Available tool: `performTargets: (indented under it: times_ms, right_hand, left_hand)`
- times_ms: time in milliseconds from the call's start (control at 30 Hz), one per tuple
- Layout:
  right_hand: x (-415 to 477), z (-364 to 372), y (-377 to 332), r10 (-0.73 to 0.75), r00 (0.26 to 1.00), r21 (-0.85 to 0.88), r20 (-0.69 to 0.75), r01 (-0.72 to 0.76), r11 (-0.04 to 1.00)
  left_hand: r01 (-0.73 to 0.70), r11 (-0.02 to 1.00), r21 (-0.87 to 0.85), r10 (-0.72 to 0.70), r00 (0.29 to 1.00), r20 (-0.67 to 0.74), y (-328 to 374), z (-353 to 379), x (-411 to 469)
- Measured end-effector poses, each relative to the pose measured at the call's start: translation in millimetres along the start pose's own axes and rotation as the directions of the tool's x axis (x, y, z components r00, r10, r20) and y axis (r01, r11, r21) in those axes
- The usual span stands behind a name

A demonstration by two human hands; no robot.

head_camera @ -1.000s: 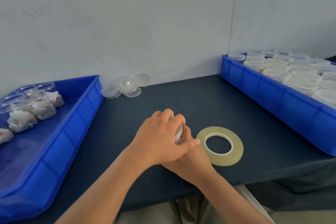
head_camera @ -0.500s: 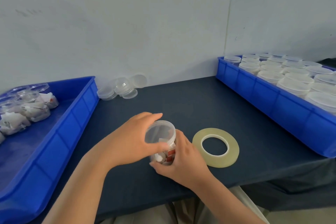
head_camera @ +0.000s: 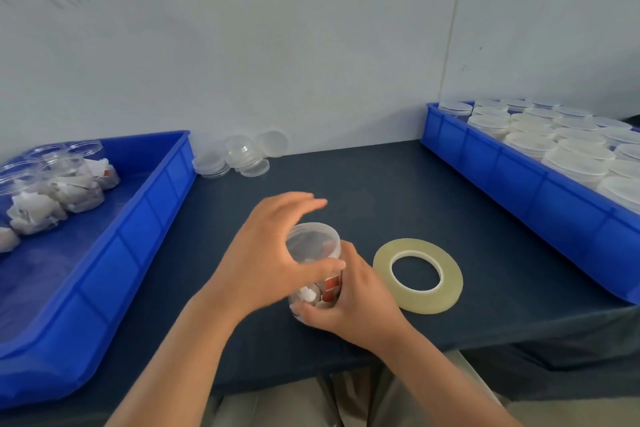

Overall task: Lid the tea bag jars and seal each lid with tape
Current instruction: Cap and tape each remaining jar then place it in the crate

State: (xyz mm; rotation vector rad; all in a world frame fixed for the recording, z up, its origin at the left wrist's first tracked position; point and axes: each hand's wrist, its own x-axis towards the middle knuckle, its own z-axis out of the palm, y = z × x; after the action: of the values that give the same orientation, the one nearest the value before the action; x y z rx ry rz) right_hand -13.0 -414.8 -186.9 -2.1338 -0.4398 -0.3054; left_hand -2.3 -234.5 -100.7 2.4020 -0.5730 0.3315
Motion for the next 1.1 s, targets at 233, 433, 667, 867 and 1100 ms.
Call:
performTargets:
  times_ms: [233, 433, 667, 867, 1100]
  right_hand:
    - [-2.5, 1.9, -8.0, -0.088, 0.996, -0.185, 0.003, 0.087, 0.979]
    - [2.1, -2.7, -7.6, 0.000, 1.000, -0.128, 0.012, 0.002, 0.992]
    - [2.9, -12.5, -7.8, 0.086, 0.983, -0.097, 0.164, -0.070, 0.993]
    - [-13.9, -89.5, 22.8, 0.316, 0.909, -0.681, 0.270, -0.052, 0.730]
    - [-41.6, -103.2, 28.3, 0.246, 0.958, -0.709, 0.146, -0.072, 0.701]
  left_hand:
    - [0.224, 0.975, -0.017, -0.221, 0.947, -0.233, 19.3, 43.9, -15.9]
    - [0.066, 0.995, -0.074, -0.074, 0.991, -0.108, 2.3, 29.1, -9.2]
    - [0.054, 0.998, -0.044, -0.051, 0.997, 0.059, -6.1, 14.5, -1.8]
    - [-0.042, 0.991, 0.129, 0.022, 0.988, 0.152, -10.9, 11.8, -0.6]
    - [-0.233, 0.915, 0.328, 0.268, 0.961, -0.065, -2.7, 19.4, -1.0]
